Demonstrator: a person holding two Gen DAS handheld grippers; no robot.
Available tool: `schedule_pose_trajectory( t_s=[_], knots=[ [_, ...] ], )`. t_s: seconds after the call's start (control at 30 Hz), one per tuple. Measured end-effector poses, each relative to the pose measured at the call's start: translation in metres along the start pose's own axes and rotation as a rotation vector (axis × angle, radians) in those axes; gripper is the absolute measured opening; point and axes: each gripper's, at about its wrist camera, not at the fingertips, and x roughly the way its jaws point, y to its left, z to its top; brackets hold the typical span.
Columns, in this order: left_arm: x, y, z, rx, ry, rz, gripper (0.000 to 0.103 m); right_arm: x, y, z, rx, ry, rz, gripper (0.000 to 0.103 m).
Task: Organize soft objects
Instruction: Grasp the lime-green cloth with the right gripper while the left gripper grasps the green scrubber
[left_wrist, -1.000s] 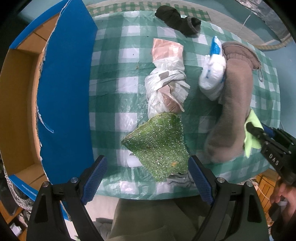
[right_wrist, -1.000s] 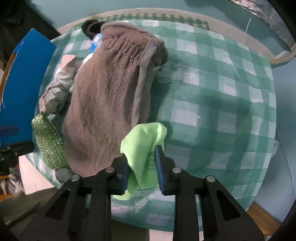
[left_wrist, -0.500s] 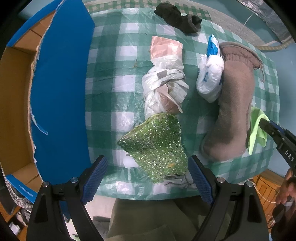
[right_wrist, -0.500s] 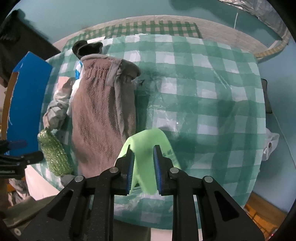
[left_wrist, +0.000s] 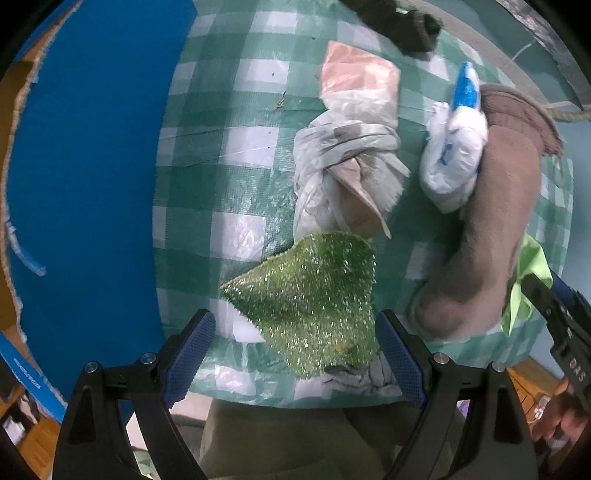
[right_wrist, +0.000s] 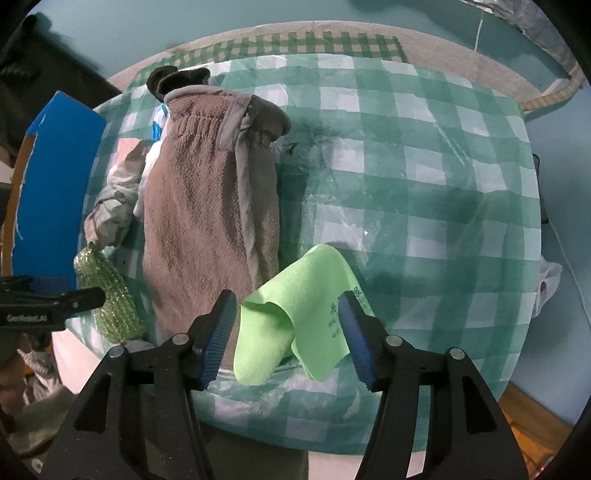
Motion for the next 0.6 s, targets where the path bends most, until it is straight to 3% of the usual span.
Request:
schedule_pose_trajectory(
  t_s=[0.33, 0.5, 0.53, 0.6],
  knots=[
    [0.032, 0.005, 0.034, -0.023, 0.034, 0.069, 0.089, -0.002, 0.003, 0.006, -0.004, -0.001, 0.014, 0.059],
    [0.045, -0.007, 0.042, 0.003, 0.047, 0.066, 0.089, -0.004, -0.004, 0.007, 0.011, -0.002, 0.009, 0.060],
    [0.048, -0.007, 0.042, 0.009, 0.046, 0.061, 0.087, -0.004, -0.006, 0.007, 0.015, 0.000, 0.006, 0.060],
    [0.052, -0.006, 0.042, 0.008, 0.055, 0.041, 0.068, -0.003, -0.010, 0.007, 0.021, 0.004, 0.005, 0.061]
  ],
)
